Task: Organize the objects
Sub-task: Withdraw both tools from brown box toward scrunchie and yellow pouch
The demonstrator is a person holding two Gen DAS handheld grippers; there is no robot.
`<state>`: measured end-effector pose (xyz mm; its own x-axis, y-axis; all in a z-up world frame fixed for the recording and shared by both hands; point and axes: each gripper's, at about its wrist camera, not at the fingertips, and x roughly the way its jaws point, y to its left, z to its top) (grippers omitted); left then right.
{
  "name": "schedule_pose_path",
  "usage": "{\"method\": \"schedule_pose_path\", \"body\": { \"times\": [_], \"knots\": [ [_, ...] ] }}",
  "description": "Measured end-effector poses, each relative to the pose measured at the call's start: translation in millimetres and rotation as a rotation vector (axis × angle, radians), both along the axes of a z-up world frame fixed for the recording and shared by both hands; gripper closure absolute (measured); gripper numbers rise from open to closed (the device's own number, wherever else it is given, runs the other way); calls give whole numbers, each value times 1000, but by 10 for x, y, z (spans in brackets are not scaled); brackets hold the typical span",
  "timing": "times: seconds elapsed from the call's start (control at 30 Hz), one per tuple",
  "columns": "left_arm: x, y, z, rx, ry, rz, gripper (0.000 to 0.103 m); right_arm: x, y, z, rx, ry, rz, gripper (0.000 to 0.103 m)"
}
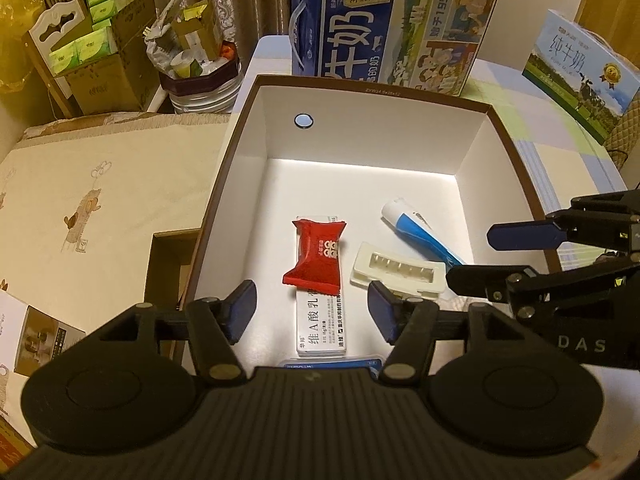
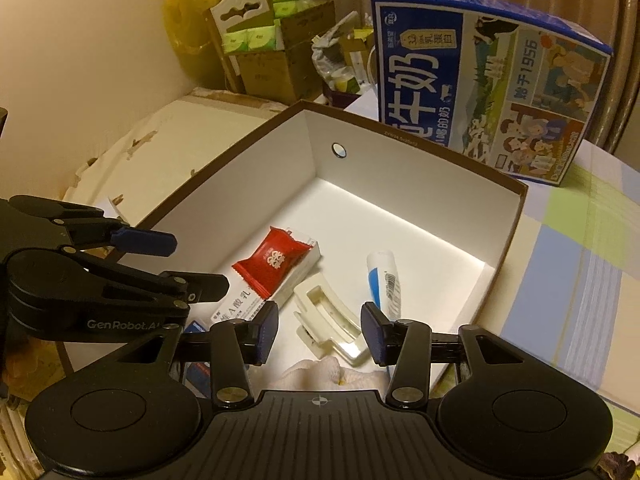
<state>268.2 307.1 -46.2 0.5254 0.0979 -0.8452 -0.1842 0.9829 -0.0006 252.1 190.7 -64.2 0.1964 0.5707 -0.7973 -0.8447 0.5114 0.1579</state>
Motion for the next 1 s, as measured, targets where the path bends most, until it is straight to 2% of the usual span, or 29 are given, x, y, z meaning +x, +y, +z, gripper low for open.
{"method": "schedule_pose_path", "body": {
  "times": [0.33,0.5,1.0],
  "knots": [
    [-165,-81,91,-7,-23,8,40,-119,-157,71,21,-1,-10,58],
    [-272,-139,136,-10,-30,14,34,-201,-258,136,37,-5,-19,58],
    [-615,-306,338,-21,-68,40,23,-420,-579,351,91,-16,-39,57]
  ]
}}
